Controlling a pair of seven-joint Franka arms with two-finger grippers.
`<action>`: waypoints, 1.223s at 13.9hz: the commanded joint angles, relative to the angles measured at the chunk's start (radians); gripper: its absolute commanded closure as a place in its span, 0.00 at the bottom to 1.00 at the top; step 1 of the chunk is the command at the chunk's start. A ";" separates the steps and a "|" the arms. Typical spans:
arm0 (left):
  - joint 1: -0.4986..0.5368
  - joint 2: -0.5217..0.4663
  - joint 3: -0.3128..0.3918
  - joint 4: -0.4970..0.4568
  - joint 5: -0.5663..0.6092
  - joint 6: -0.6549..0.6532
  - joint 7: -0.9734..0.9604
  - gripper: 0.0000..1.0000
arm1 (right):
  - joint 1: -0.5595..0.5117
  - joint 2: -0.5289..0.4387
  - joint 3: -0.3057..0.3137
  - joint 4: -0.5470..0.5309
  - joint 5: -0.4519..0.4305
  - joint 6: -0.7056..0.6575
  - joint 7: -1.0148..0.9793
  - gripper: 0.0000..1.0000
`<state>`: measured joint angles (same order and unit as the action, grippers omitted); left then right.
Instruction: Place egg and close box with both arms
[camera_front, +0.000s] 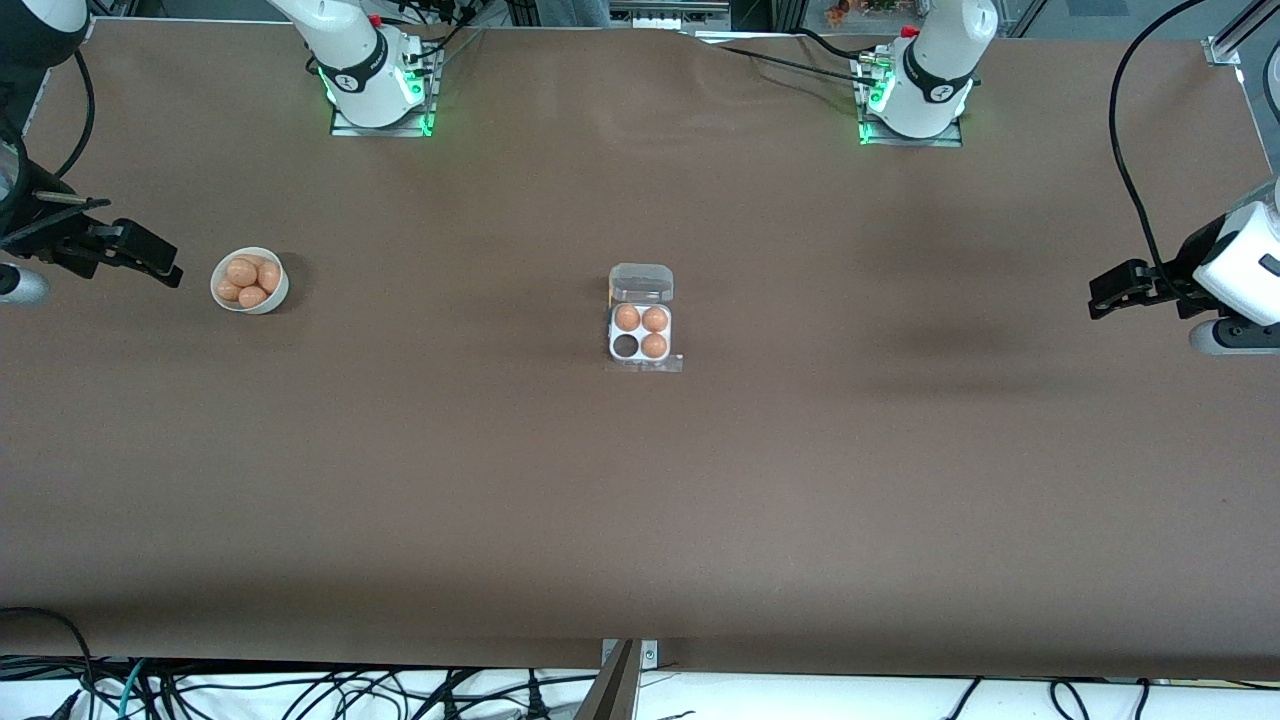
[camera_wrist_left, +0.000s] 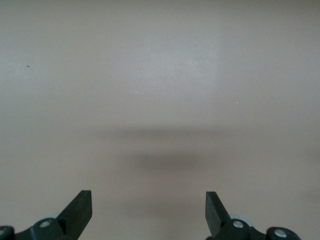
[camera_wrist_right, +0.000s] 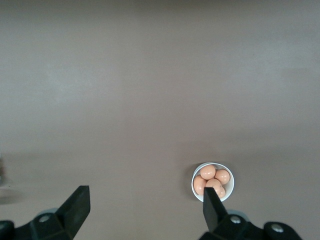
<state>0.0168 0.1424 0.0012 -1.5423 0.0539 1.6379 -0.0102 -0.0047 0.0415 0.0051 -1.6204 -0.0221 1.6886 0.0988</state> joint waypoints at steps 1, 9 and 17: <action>0.003 0.003 0.002 0.022 -0.023 -0.020 0.016 0.00 | -0.003 -0.005 0.003 0.002 0.014 -0.004 -0.007 0.00; 0.003 0.005 0.002 0.021 -0.023 -0.020 0.018 0.00 | 0.002 0.001 0.004 -0.001 0.013 -0.006 -0.021 0.00; 0.003 0.005 0.002 0.021 -0.023 -0.020 0.018 0.00 | 0.032 0.156 0.001 -0.038 -0.057 -0.067 -0.100 0.00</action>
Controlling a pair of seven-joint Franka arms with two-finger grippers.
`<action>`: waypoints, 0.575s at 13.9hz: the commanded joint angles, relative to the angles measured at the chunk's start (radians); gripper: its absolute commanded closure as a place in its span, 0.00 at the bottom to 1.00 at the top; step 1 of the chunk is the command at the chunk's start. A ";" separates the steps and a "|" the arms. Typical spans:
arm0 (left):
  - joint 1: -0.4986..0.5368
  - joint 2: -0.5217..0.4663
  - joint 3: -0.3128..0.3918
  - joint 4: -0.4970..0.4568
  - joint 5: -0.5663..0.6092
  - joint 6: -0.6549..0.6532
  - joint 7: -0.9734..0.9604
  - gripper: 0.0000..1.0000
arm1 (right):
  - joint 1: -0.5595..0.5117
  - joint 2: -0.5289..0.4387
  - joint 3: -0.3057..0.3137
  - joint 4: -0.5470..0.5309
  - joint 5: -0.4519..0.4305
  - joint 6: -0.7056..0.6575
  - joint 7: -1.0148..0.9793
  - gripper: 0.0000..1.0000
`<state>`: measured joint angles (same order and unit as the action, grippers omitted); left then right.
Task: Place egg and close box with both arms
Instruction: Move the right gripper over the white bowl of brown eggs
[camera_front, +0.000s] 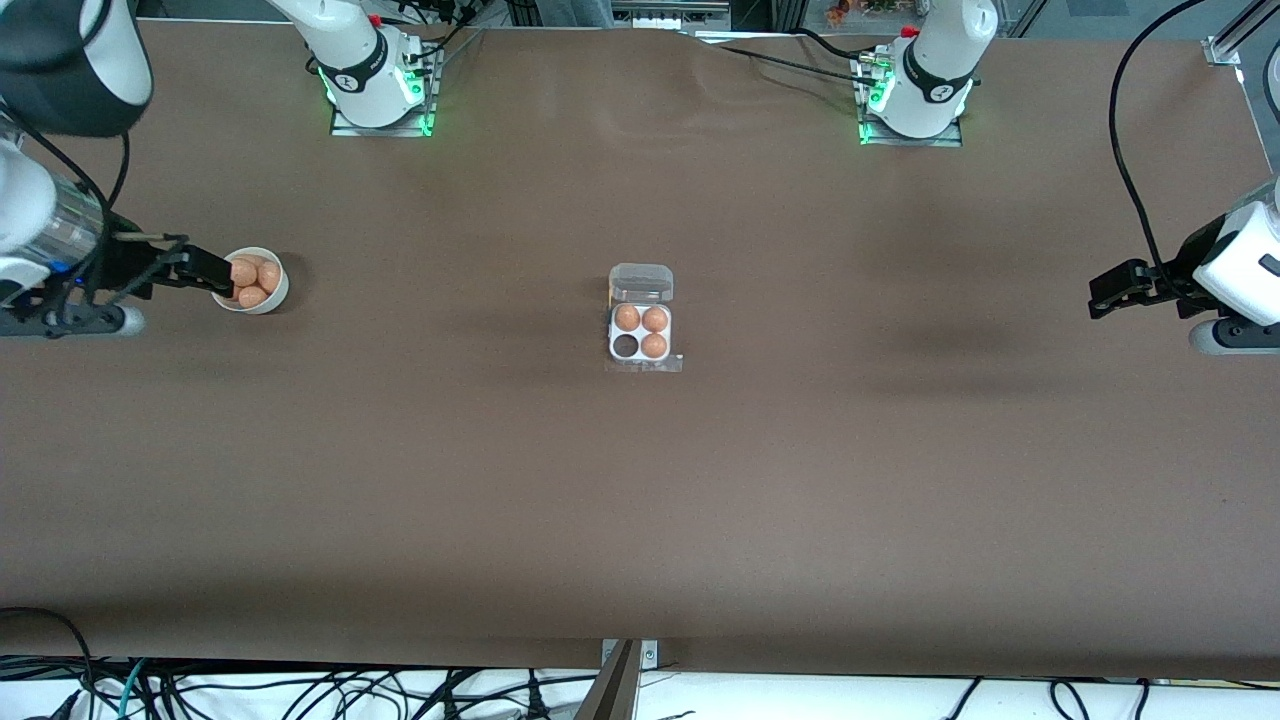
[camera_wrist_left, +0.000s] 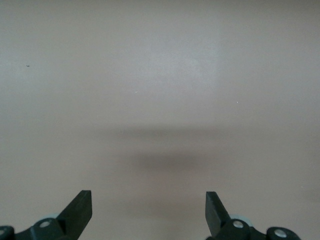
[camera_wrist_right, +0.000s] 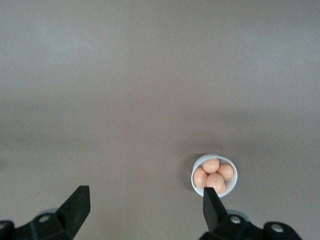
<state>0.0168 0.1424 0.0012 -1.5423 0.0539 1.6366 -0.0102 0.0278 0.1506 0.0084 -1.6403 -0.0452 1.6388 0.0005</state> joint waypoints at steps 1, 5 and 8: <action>0.003 0.006 0.002 0.021 -0.023 -0.018 0.018 0.00 | -0.003 0.064 -0.004 -0.047 -0.054 -0.010 0.001 0.00; 0.003 0.005 0.002 0.021 -0.023 -0.018 0.018 0.00 | -0.009 0.037 -0.042 -0.269 -0.094 0.178 0.004 0.00; 0.003 0.005 0.002 0.021 -0.023 -0.018 0.018 0.00 | -0.009 -0.031 -0.076 -0.481 -0.097 0.384 -0.010 0.00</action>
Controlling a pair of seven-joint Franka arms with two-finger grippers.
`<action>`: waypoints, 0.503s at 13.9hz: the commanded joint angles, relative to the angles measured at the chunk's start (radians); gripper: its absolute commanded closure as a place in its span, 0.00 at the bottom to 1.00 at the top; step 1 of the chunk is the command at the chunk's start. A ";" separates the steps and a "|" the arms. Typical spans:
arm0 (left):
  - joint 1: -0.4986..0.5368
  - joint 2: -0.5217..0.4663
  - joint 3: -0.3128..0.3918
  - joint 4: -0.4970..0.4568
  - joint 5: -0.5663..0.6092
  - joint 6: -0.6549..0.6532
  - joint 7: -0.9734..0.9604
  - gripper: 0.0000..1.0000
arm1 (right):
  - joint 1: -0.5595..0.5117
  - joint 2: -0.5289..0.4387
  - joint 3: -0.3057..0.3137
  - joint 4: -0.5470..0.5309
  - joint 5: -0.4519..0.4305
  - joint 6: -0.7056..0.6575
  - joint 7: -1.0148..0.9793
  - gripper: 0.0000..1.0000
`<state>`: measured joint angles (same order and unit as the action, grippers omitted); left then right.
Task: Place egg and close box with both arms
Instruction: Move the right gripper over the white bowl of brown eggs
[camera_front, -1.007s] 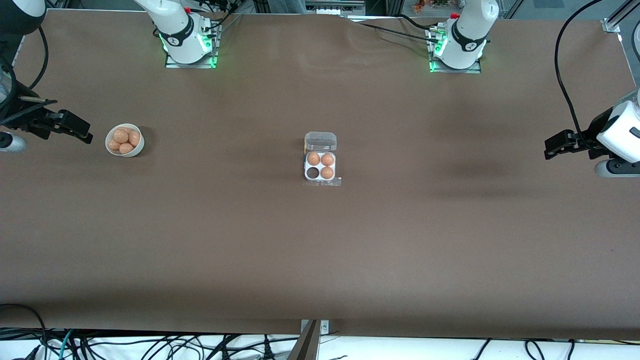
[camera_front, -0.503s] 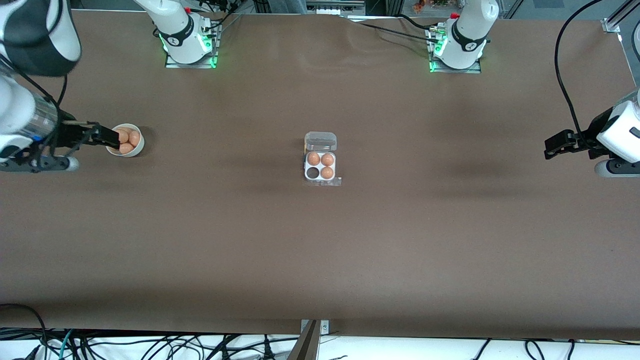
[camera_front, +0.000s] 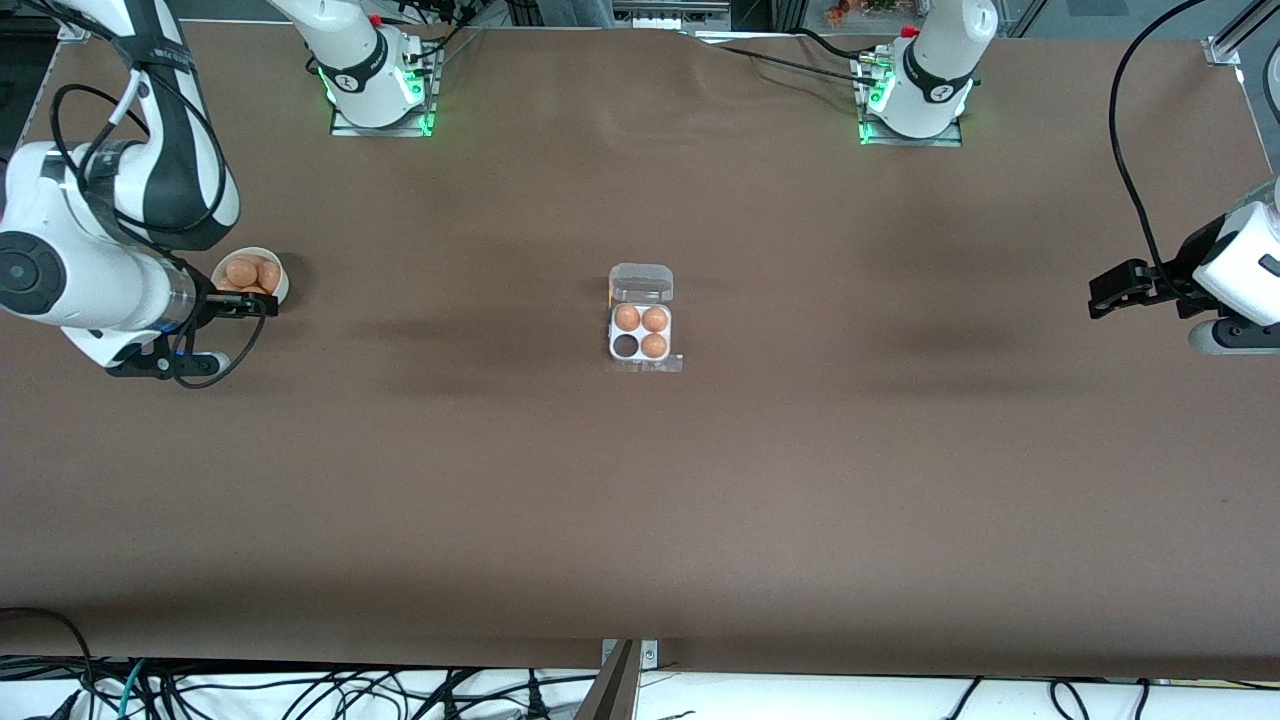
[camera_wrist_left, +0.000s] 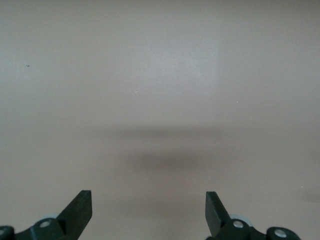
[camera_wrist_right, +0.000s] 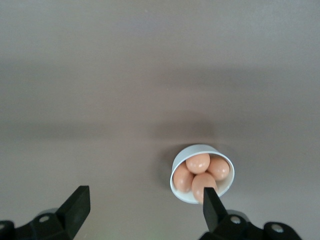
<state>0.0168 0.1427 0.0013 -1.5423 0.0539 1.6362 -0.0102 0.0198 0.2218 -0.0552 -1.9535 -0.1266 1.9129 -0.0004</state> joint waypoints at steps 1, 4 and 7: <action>0.003 0.005 0.002 0.021 -0.023 -0.018 0.018 0.00 | -0.001 -0.107 -0.031 -0.214 -0.028 0.154 -0.012 0.00; 0.003 0.006 0.002 0.021 -0.023 -0.018 0.018 0.00 | -0.001 -0.119 -0.070 -0.329 -0.071 0.265 -0.016 0.00; 0.003 0.006 0.002 0.021 -0.023 -0.018 0.018 0.00 | -0.001 -0.128 -0.104 -0.376 -0.102 0.290 -0.045 0.00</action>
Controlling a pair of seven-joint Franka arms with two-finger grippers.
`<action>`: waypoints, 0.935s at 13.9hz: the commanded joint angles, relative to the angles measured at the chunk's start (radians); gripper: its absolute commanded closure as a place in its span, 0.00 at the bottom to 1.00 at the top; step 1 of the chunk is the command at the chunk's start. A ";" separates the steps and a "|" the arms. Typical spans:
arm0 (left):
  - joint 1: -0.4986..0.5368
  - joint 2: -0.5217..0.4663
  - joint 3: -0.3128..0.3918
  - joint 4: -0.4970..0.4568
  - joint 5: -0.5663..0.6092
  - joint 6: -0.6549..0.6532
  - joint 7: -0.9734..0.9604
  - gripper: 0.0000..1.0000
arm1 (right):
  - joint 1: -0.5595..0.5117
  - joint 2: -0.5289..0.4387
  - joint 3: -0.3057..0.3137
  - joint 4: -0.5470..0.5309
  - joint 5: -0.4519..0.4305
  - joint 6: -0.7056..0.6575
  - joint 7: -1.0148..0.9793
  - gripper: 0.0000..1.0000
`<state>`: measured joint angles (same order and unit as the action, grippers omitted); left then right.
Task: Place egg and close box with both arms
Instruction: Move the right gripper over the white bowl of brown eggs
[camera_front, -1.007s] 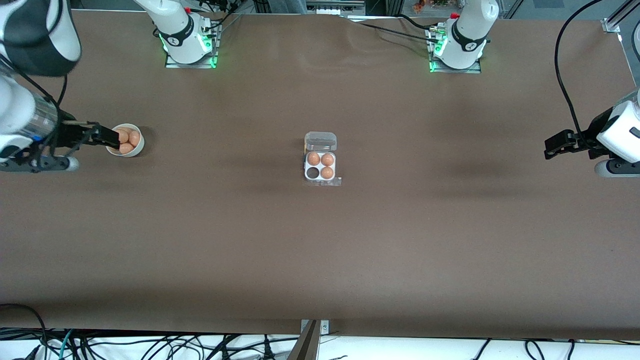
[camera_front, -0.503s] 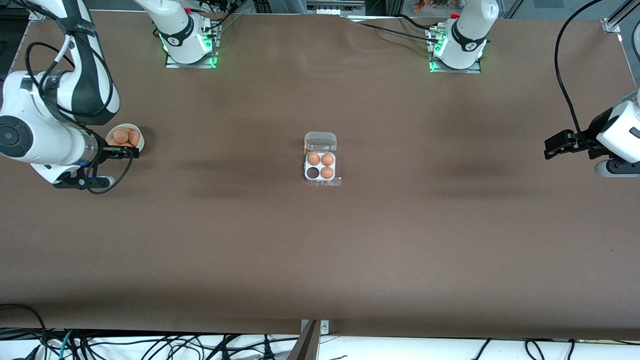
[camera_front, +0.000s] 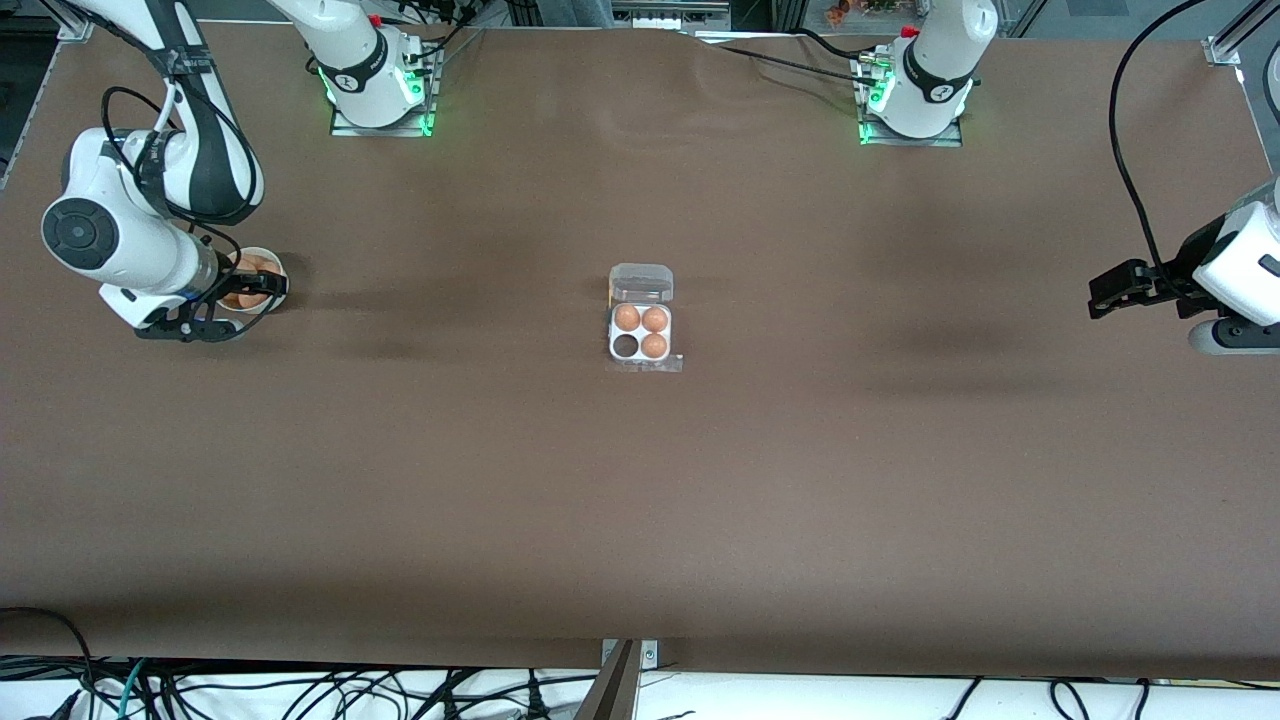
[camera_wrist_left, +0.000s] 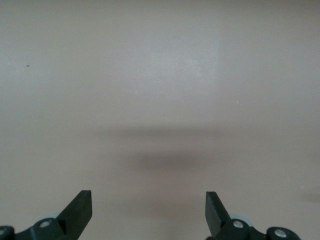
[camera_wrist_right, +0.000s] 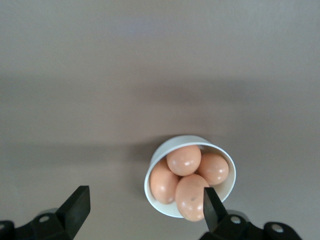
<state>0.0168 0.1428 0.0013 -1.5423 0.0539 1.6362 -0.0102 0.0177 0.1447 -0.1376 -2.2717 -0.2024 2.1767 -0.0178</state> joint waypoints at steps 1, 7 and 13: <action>0.003 0.006 0.002 0.021 -0.023 -0.018 0.018 0.00 | 0.001 -0.051 -0.045 -0.071 -0.035 0.037 -0.048 0.00; 0.003 0.006 0.002 0.021 -0.022 -0.018 0.018 0.00 | 0.001 -0.008 -0.080 -0.104 -0.086 0.083 -0.093 0.00; 0.003 0.008 0.003 0.021 -0.022 -0.018 0.018 0.00 | 0.001 0.038 -0.080 -0.100 -0.112 0.081 -0.091 0.04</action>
<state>0.0170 0.1432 0.0013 -1.5423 0.0539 1.6361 -0.0102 0.0182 0.1781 -0.2156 -2.3610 -0.2909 2.2459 -0.0979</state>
